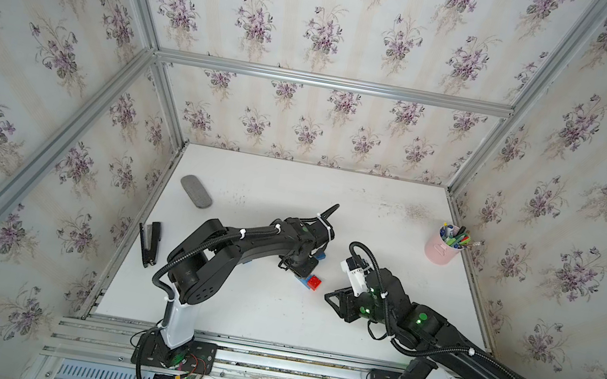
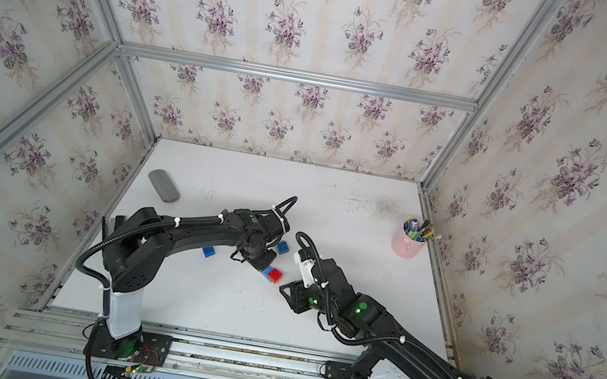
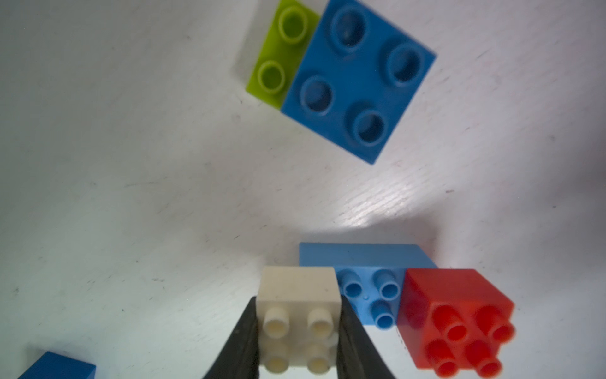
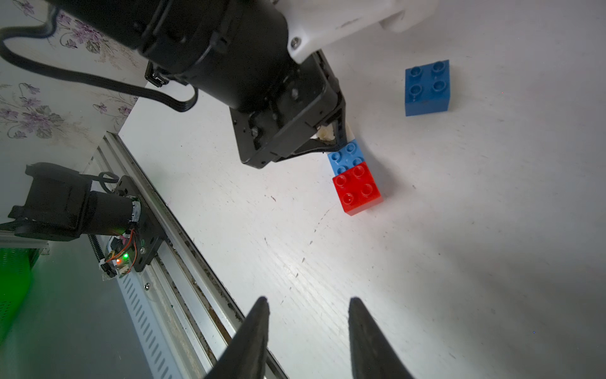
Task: Assemble the letter y with lego
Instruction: Assemble the lego brick with the lego brick.
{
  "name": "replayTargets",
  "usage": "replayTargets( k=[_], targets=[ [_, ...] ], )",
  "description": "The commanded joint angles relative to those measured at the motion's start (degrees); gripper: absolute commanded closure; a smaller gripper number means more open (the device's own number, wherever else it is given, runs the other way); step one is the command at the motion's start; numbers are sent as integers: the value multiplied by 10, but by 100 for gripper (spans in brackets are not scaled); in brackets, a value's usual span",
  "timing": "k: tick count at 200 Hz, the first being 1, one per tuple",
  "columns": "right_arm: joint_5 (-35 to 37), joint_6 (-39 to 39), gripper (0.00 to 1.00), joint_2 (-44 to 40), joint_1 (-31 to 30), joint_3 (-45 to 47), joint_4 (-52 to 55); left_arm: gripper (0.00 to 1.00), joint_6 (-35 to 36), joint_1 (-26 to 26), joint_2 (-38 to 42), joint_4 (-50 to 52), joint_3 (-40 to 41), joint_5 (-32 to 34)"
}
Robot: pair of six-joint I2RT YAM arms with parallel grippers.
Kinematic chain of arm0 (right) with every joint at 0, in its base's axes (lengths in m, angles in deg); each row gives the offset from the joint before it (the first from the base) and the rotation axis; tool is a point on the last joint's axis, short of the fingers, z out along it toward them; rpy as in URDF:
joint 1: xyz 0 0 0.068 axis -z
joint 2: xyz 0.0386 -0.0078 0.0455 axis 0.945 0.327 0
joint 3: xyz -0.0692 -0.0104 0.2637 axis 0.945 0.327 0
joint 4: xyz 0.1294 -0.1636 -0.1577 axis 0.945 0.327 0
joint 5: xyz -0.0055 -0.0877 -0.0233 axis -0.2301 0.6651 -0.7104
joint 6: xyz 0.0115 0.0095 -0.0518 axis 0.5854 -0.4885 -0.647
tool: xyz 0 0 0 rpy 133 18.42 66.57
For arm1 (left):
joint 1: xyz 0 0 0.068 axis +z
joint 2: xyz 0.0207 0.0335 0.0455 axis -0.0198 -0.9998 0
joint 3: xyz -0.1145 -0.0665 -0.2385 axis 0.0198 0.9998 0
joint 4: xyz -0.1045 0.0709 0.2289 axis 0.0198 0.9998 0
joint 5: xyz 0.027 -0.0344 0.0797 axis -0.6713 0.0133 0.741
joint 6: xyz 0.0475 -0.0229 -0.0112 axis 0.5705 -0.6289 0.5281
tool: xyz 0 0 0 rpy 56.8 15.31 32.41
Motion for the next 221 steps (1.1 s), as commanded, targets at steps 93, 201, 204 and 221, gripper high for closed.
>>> replayTargets(
  k=[93,201,204,221],
  targets=[
    [1,7,59,-1,-1,-4,-10,40,-7,-3,44,54,-23,15],
    [27,-4,49,85,-67,-68,-86,33,-141,65,241,39,120,100],
    [28,-4,49,91,-68,-71,-90,33,-145,71,248,38,128,98],
    [22,-7,49,117,-79,-90,-115,33,-174,112,287,27,170,80]
  ],
)
